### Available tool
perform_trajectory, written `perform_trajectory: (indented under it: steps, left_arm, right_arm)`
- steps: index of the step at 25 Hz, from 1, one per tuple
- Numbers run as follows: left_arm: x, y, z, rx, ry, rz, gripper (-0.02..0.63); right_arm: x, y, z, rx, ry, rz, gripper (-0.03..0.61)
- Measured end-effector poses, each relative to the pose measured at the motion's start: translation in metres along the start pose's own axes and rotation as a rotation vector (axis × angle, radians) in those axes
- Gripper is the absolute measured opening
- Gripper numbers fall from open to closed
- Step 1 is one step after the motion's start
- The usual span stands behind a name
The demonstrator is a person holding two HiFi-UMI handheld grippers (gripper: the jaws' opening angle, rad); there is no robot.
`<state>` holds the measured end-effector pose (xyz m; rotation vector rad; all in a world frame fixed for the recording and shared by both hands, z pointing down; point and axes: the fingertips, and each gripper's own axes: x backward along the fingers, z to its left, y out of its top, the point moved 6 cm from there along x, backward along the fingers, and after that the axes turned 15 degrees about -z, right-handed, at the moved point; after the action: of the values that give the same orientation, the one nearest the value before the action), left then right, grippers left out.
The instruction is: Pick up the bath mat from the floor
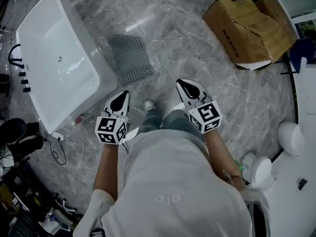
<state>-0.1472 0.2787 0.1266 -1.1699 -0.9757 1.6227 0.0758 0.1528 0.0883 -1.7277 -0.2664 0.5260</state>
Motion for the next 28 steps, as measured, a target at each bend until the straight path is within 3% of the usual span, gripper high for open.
perform_trajectory:
  steps: [13, 17, 28]
  left_arm:
    - [-0.109, -0.044, 0.013, -0.021, -0.09, 0.178, 0.017]
    - [-0.144, -0.065, 0.017, -0.022, -0.094, 0.246, 0.018]
    - [-0.248, -0.168, 0.039, -0.041, -0.129, 0.446, 0.02]
  right_arm:
    - [-0.015, -0.04, -0.072, -0.045, -0.063, 0.125, 0.028]
    - [-0.022, -0.051, -0.097, -0.006, -0.087, 0.168, 0.028]
    - [-0.046, -0.125, -0.167, -0.106, -0.142, 0.235, 0.028]
